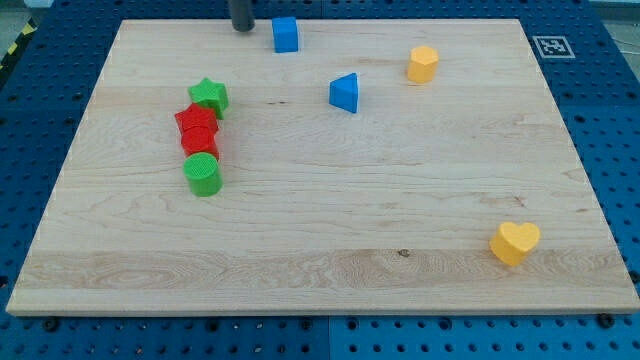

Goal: Slightly push the blue cube downwards

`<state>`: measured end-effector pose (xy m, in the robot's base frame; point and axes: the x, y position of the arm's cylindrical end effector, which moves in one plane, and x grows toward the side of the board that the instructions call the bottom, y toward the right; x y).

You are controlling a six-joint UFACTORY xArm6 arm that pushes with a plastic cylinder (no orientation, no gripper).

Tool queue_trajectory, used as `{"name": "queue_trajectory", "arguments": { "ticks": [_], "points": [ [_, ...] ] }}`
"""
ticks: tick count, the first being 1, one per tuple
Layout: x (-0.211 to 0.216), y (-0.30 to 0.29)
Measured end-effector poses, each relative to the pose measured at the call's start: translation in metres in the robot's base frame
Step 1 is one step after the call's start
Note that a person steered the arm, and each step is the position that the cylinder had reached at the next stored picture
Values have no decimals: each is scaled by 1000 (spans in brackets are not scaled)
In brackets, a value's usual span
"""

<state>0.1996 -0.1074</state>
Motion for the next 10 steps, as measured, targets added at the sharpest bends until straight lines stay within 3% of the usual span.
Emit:
{"name": "queue_trajectory", "arguments": {
  "ticks": [3, 6, 10],
  "points": [
    [8, 62],
    [1, 26],
    [23, 33]
  ]
}}
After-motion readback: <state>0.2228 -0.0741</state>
